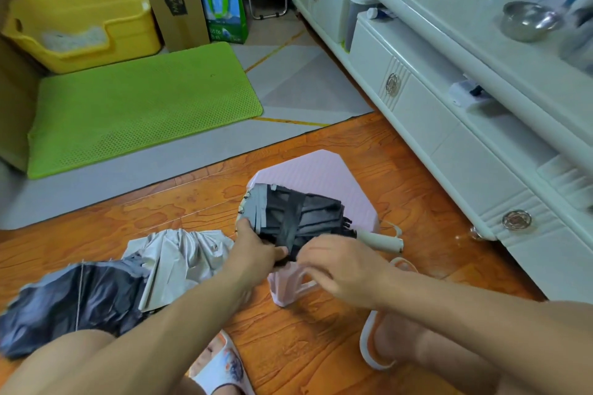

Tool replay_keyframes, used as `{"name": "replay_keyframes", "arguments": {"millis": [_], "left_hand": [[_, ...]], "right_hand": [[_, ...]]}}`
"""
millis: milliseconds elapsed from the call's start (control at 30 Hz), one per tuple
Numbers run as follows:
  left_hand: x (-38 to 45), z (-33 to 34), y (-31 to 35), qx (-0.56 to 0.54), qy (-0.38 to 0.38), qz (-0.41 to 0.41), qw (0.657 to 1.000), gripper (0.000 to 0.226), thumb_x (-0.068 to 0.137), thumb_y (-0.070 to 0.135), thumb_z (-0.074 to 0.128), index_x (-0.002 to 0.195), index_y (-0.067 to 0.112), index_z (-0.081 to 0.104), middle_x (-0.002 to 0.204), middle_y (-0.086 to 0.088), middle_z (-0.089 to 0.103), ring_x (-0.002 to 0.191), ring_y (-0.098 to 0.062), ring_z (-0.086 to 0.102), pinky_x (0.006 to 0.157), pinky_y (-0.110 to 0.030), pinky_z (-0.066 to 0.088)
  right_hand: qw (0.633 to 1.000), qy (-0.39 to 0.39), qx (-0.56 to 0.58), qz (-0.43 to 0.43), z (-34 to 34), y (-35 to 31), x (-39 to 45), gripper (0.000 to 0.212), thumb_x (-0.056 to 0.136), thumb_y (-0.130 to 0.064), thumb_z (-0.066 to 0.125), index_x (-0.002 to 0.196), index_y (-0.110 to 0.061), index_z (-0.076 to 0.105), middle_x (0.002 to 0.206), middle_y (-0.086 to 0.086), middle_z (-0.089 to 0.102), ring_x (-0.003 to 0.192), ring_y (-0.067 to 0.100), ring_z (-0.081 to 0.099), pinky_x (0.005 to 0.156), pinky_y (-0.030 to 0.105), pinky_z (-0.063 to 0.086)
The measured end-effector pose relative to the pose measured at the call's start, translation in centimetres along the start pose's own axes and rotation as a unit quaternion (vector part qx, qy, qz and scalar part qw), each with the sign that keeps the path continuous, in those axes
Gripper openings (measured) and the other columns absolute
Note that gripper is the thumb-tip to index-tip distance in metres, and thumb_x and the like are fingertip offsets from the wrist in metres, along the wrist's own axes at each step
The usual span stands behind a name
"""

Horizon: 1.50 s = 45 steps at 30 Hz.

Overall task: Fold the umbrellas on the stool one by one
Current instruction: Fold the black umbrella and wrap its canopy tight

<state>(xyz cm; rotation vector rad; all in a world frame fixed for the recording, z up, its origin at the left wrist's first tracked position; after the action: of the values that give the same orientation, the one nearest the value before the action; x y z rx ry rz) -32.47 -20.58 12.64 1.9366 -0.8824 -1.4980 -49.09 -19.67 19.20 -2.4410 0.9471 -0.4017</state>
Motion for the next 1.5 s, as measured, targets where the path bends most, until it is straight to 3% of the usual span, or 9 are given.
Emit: {"name": "replay_keyframes", "arguments": {"millis": [133, 233, 367, 733, 900, 1033, 1267, 1433, 1500], "left_hand": [[0.5, -0.8, -2.0, 0.070, 0.013, -0.017, 0.997, 0.071, 0.074, 0.004, 0.086, 0.124, 0.016, 0.037, 0.114, -0.007, 0.063, 0.105, -0.026, 0.063, 0.090, -0.041, 0.054], [0.4, -1.4, -4.4, 0.102, -0.005, -0.060, 0.993, 0.060, 0.074, 0.001, 0.085, 0.117, 0.009, 0.043, 0.110, -0.009, 0.066, 0.094, -0.020, 0.063, 0.073, -0.028, 0.056], [0.7, -2.5, -6.4, 0.120, -0.015, -0.101, 0.987, 0.063, 0.072, -0.004, 0.085, 0.122, 0.009, 0.049, 0.110, -0.006, 0.066, 0.095, -0.022, 0.063, 0.065, -0.030, 0.053], [0.0, -1.9, -9.1, 0.225, -0.088, -0.132, 0.961, 0.025, 0.078, 0.008, 0.083, 0.099, 0.009, 0.070, 0.095, -0.009, 0.073, 0.088, -0.027, 0.070, 0.081, -0.039, 0.061], [-0.7, -2.4, -9.1, 0.245, -0.103, -0.142, 0.954, 0.003, 0.089, 0.011, 0.075, 0.088, 0.009, 0.073, 0.074, -0.006, 0.064, 0.063, -0.018, 0.058, 0.053, -0.023, 0.046], [-0.6, -3.3, -7.3, 0.243, -0.072, -0.094, 0.963, 0.009, 0.091, 0.016, 0.075, 0.093, 0.007, 0.076, 0.083, -0.007, 0.073, 0.070, -0.018, 0.067, 0.066, -0.028, 0.056], [-0.1, -5.2, -0.9, 0.231, -0.038, -0.017, 0.972, 0.009, 0.094, 0.019, 0.071, 0.094, 0.011, 0.073, 0.088, -0.006, 0.075, 0.085, -0.023, 0.070, 0.076, -0.032, 0.052], [-1.4, -6.4, 3.1, 0.225, -0.060, 0.014, 0.972, 0.017, 0.095, 0.021, 0.070, 0.095, 0.004, 0.074, 0.076, 0.001, 0.070, 0.064, -0.011, 0.058, 0.056, -0.020, 0.041], [-1.5, -6.9, 4.6, 0.306, -0.049, 0.035, 0.950, 0.014, 0.095, 0.022, 0.069, 0.100, 0.010, 0.073, 0.089, -0.001, 0.072, 0.070, -0.015, 0.059, 0.058, -0.023, 0.042]], "right_hand": [[0.974, -0.013, -0.114, 0.195, -2.4, 8.2, -3.5, 0.042, 0.089, -0.041, 0.068, 0.122, -0.021, 0.054, 0.120, -0.005, 0.049, 0.111, 0.017, 0.046, 0.093, 0.038, 0.048], [0.941, -0.100, -0.136, 0.293, -0.3, 12.4, -6.1, 0.052, 0.090, -0.051, 0.065, 0.129, -0.021, 0.047, 0.124, -0.003, 0.046, 0.109, 0.018, 0.051, 0.090, 0.037, 0.049], [0.943, -0.115, -0.140, 0.279, 1.9, 12.6, -6.7, 0.034, 0.098, -0.051, 0.052, 0.119, -0.025, 0.048, 0.104, -0.004, 0.059, 0.090, 0.022, 0.064, 0.066, 0.036, 0.044], [0.956, -0.056, -0.110, 0.265, 1.1, 11.2, -7.7, 0.029, 0.098, -0.052, 0.053, 0.115, -0.030, 0.051, 0.095, -0.012, 0.057, 0.086, 0.016, 0.060, 0.067, 0.037, 0.049], [0.952, 0.079, -0.188, 0.227, -2.6, 8.0, -7.1, 0.025, 0.094, -0.044, 0.060, 0.094, -0.021, 0.049, 0.078, -0.007, 0.050, 0.064, 0.016, 0.048, 0.049, 0.030, 0.033], [0.949, 0.094, -0.190, 0.231, -5.7, 6.3, -5.8, 0.025, 0.094, -0.047, 0.060, 0.095, -0.023, 0.051, 0.077, -0.009, 0.051, 0.063, 0.016, 0.049, 0.048, 0.029, 0.031], [0.945, 0.001, -0.073, 0.319, -8.8, 6.5, -3.4, 0.037, 0.091, -0.057, 0.057, 0.075, -0.024, 0.052, 0.068, -0.006, 0.059, 0.065, 0.016, 0.057, 0.057, 0.035, 0.038], [0.937, 0.022, -0.019, 0.349, -10.0, 7.1, -2.7, 0.041, 0.093, -0.053, 0.058, 0.071, -0.019, 0.055, 0.068, 0.000, 0.060, 0.068, 0.024, 0.060, 0.056, 0.035, 0.034], [0.934, 0.036, -0.045, 0.353, -10.1, 6.9, -2.7, 0.040, 0.095, -0.053, 0.056, 0.073, -0.019, 0.054, 0.069, 0.001, 0.061, 0.066, 0.022, 0.059, 0.052, 0.033, 0.032]]}}
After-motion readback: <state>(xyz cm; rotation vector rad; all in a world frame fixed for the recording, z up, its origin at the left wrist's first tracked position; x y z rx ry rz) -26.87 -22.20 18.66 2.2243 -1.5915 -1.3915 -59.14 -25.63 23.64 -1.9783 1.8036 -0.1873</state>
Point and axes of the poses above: each hand's wrist, its own x-axis towards the middle knuckle, its own z-axis out of the palm, y = z × x, the point moved 7 cm from there along x, towards the middle knuckle
